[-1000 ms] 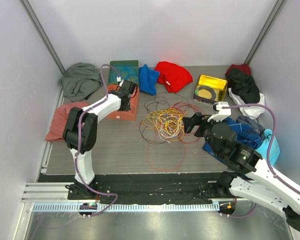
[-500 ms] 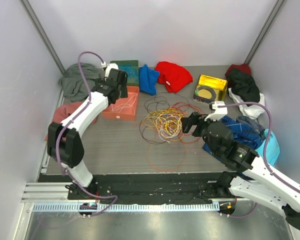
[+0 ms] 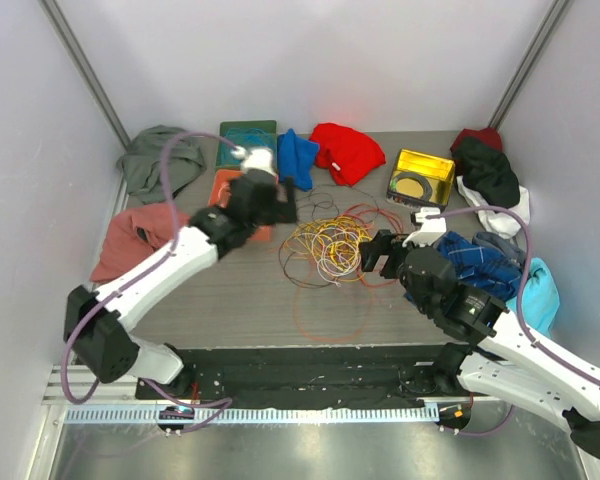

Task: Untangle the cables

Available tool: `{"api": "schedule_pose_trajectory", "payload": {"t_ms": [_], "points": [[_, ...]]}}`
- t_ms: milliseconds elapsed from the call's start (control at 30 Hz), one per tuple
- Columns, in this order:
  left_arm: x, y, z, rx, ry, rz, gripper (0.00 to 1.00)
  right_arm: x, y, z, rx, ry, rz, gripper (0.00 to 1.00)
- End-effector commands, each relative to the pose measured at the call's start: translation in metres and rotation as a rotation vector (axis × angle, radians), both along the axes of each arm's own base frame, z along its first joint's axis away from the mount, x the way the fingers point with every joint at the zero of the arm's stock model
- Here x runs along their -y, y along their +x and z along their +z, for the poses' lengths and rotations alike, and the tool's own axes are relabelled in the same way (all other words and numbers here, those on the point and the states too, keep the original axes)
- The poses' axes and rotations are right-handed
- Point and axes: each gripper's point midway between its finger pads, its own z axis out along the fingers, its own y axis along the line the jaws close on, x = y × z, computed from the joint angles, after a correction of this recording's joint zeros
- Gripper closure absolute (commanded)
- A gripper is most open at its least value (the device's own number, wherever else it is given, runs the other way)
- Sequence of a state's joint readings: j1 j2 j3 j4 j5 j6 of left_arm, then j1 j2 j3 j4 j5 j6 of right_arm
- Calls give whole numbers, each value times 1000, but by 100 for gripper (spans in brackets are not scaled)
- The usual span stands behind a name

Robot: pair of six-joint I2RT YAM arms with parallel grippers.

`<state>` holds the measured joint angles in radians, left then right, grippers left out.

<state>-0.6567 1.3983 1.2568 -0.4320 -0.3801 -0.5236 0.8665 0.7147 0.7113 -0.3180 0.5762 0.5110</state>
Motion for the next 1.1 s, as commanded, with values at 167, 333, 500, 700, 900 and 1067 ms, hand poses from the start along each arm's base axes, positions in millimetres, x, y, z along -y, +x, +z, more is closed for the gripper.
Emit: {"api": "schedule_pose_trajectory", "payload": {"t_ms": [167, 333, 500, 700, 900, 1067], "points": [[142, -70, -115, -233, -224, -341, 0, 6, 0, -18, -43, 14, -58, 15], [139, -58, -138, -186, -235, -284, 2, 8, -2, -26, -62, -2, -59, 15], [146, -47, -160, -160, -253, -265, 10, 6, -2, -32, -78, -11, -54, 16], [157, -40, -169, -151, -243, -289, 20, 9, -3, -35, -81, -34, -59, 15], [155, -35, -182, -168, -213, -281, 42, 11, -3, -39, -85, -43, -67, 16], [150, -37, -173, -153, -210, -288, 80, 14, -2, -40, -85, -57, -73, 16]]}}
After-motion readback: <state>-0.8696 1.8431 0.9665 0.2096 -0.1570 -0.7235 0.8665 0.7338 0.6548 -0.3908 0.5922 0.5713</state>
